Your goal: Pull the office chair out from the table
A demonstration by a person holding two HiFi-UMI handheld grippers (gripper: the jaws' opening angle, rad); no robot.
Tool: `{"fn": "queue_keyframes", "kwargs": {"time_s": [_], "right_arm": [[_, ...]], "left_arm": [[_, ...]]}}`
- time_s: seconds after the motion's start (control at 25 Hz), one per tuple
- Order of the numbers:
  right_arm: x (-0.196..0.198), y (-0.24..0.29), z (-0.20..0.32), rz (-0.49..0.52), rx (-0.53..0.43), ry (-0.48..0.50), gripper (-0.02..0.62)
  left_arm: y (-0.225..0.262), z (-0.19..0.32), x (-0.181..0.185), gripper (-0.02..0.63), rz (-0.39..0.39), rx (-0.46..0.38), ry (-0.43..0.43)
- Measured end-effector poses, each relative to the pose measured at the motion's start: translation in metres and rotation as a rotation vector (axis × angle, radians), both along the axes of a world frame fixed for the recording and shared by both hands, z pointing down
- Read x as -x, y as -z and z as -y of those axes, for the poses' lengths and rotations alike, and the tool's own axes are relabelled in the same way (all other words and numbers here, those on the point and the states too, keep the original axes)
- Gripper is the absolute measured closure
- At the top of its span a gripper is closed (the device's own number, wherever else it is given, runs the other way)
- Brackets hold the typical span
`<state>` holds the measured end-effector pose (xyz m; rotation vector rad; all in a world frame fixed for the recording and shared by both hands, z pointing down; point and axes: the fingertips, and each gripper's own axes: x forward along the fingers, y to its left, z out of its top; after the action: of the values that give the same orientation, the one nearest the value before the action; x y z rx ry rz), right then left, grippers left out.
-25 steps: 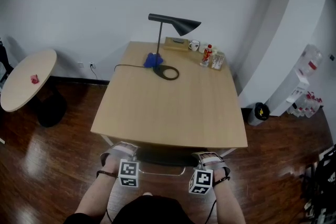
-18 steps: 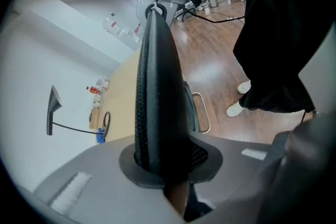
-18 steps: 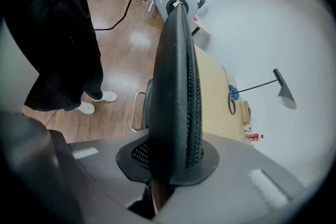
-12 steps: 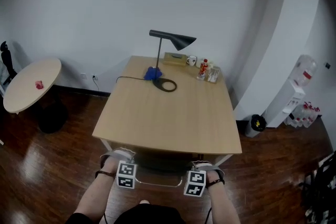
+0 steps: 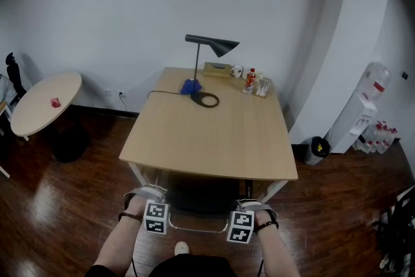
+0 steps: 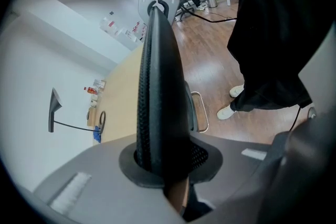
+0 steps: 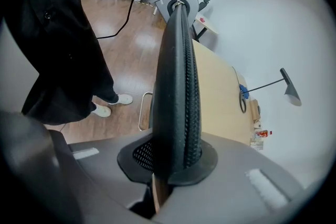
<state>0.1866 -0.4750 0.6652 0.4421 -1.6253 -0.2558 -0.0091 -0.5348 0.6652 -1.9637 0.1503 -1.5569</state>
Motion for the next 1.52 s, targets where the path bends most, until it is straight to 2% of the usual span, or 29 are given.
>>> {"fn": "queue_keyframes", "kwargs": {"time_s": [0.56, 1.04, 1.52], "right_arm": [[0.008, 0.001, -0.077, 0.004, -0.013, 0.031, 0.561], [0.013, 0.0, -0.131, 0.008, -0.007, 0.039, 0.561], [0.023, 0.004, -0.182, 0.016, 0.028, -0.006, 0.554]], "left_arm": [[0.002, -0.081, 0.01, 0.555, -0.014, -0.041, 0.018], [0.0, -0.135, 0.015, 0.555, -0.011, -0.029, 0.02], [0.005, -0.184, 0.023, 0.557, -0.034, -0.023, -0.018]]}}
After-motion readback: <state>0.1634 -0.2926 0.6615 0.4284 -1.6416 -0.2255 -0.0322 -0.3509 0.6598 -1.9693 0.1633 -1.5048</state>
